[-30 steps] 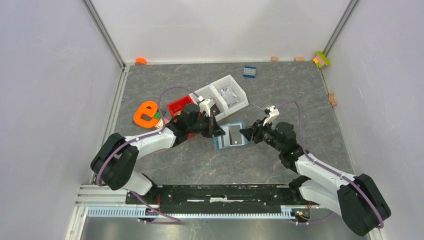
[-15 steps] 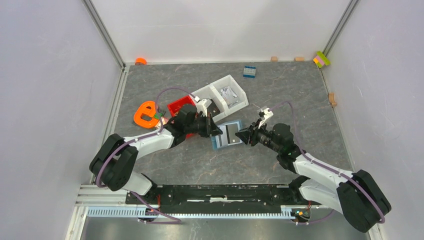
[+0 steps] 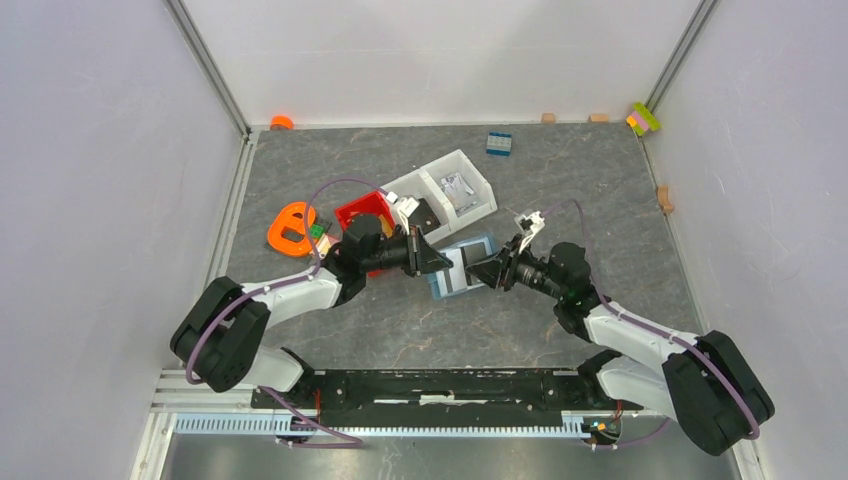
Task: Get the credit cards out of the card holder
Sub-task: Remove the credit card from the card holder.
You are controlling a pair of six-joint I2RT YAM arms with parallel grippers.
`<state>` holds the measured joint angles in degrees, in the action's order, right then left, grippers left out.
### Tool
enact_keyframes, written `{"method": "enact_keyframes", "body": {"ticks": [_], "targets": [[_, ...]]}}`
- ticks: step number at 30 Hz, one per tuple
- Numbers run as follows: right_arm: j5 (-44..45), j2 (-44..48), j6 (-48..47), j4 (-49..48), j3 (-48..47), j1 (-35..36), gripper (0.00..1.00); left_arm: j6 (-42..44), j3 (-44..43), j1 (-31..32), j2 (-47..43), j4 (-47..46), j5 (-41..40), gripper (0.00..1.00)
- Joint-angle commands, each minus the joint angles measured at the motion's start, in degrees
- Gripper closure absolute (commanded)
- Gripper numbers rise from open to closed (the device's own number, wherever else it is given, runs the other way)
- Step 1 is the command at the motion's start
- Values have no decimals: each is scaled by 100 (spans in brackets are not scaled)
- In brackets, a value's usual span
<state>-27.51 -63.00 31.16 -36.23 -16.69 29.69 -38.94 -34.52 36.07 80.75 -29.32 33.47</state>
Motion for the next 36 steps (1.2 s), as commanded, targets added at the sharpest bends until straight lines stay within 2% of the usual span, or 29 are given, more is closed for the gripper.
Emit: {"method": "enact_keyframes", "body": {"ticks": [1,12,18,20,29,33,36], "targets": [[-659,15,450,-817,21,-215,61,-406,37,0,-266,-875,428,95],[-1169,-230,935,-1444,86,-279,60,-894,337,14,-306,-2188,899,95],[-1178,-251,1004,-1497,120,-330,54,-896,418,14,-421,-2309,889,95],[-1253,-299,1067,-1632,136,-333,55,-911,460,14,-458,-2401,898,95],[-1590,-605,1531,-2431,230,-333,74,-1107,583,14,-471,-2932,1013,93],[-1629,-618,1616,-2611,268,-333,88,-1192,596,18,-425,-3091,1054,92],[-1608,-584,1646,-2688,298,-333,100,-1196,604,14,-426,-3082,1034,86]]}}
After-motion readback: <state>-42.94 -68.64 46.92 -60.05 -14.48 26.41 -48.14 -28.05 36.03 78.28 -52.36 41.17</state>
